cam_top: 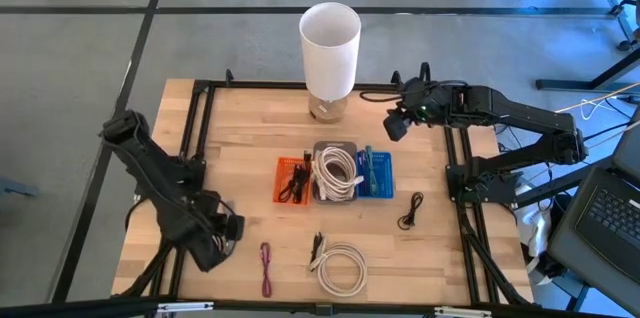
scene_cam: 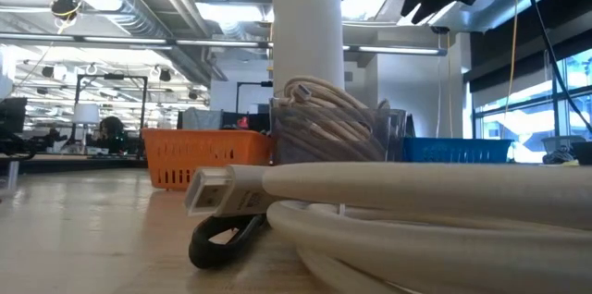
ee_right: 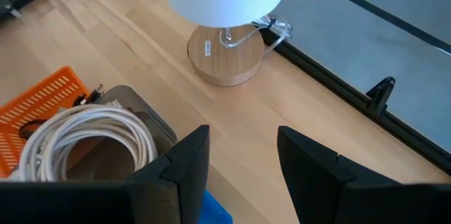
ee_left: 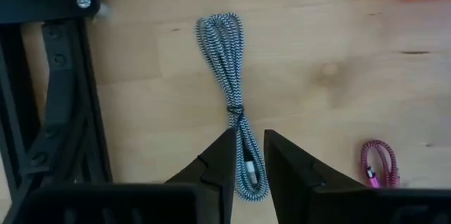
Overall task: Pick & Place USB Port
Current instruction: Put the black and white charger cable into the blue bin
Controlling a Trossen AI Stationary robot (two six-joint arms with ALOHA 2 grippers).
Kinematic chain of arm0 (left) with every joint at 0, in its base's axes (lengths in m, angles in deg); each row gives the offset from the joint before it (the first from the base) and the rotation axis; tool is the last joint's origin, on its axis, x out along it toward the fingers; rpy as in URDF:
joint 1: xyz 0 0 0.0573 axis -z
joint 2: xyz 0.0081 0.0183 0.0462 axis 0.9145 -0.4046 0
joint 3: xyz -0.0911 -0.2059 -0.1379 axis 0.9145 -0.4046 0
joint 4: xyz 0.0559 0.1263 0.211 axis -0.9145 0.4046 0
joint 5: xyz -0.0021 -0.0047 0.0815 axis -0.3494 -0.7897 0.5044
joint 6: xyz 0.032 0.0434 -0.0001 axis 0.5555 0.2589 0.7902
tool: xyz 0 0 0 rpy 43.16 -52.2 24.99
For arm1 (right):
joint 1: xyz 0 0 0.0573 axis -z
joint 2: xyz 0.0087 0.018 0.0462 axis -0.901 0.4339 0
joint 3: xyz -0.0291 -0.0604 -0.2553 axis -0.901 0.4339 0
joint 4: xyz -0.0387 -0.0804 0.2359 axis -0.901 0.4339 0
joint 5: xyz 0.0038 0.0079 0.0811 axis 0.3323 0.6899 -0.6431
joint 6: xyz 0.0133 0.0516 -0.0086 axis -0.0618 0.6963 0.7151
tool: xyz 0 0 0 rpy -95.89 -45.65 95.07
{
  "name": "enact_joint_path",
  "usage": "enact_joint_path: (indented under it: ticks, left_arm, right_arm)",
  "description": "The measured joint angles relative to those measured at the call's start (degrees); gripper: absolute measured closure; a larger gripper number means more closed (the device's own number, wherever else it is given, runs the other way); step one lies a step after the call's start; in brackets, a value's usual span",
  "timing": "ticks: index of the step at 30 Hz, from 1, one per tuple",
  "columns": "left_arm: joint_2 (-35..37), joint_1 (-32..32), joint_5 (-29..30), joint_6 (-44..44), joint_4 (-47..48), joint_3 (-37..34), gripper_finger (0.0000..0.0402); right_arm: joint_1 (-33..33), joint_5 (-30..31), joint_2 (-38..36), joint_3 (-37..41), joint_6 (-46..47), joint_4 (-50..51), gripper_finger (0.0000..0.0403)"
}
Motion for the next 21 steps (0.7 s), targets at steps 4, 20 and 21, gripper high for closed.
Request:
enact_joint_path:
  ticks: [4, 20, 21]
  left_arm:
    - [-2.3, -1.3, 0.0, 1.3, -0.9, 0.0, 0.0332]
    - [-14.3, -2.2, -1.6, 8.9, 0.1, 0.0, 0.0352]
    - [-15.1, -2.1, -4.2, 8.1, 0.0, 0.0, 0.0352]
  right_arm:
    - [0.0, 0.0, 0.0, 0.0, 0.0, -1.5, 0.0233]
    - [0.0, -0.2, 0.0, 0.0, 0.0, -2.4, 0.0233]
    - [0.0, -0.2, 0.0, 0.0, 0.0, -2.4, 0.0233]
